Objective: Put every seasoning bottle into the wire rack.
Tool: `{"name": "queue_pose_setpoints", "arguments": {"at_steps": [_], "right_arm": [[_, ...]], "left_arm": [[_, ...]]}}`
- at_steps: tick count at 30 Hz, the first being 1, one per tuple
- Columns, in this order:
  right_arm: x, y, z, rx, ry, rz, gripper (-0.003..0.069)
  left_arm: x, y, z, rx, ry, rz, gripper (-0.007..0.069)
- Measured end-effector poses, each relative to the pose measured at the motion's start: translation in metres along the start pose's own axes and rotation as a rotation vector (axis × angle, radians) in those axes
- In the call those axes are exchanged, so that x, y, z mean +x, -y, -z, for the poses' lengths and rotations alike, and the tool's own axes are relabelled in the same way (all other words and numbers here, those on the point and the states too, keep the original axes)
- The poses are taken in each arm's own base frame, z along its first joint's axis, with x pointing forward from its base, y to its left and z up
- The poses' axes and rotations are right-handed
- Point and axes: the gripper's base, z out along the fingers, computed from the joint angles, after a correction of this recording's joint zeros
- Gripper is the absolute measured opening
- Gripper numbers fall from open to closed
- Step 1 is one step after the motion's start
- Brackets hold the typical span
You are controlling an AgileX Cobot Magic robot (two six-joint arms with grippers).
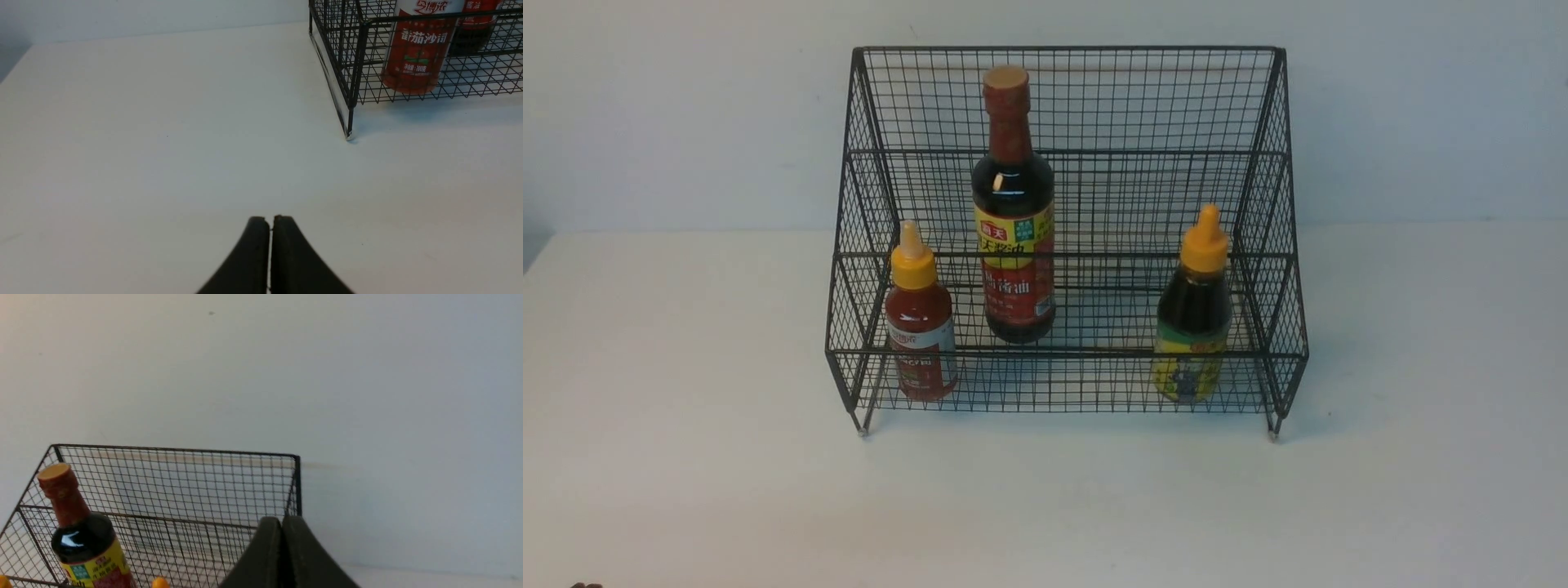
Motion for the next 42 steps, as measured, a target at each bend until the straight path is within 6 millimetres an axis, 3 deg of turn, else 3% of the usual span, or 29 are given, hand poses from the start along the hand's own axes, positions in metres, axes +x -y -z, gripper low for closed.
{"name": "queue_pose_setpoints", "arguments": {"at_steps": [8, 10, 18, 25, 42], "right_arm": [[0.032, 0.008, 0.051, -0.014, -0.004, -0.038, -0.0013], [0.050, 0.010, 0.062, -0.038, 0.017, -0.036, -0.0013], [0.092, 0.011, 0.074, -0.111, 0.123, -0.091, -0.0015], [0.101, 0.012, 0.072, -0.114, 0.116, -0.098, -0.0015], [0.101, 0.012, 0.072, -0.115, 0.119, -0.095, -0.0015]], "left_arm": [[0.000, 0.000, 0.000, 0.000, 0.000, 0.000, -0.0005], [0.000, 0.000, 0.000, 0.000, 0.000, 0.000, -0.0005], [0.000, 0.000, 0.000, 0.000, 0.000, 0.000, -0.0005], [0.000, 0.000, 0.000, 0.000, 0.000, 0.000, -0.0005], [0.000, 0.000, 0.000, 0.000, 0.000, 0.000, -0.0005]]}}
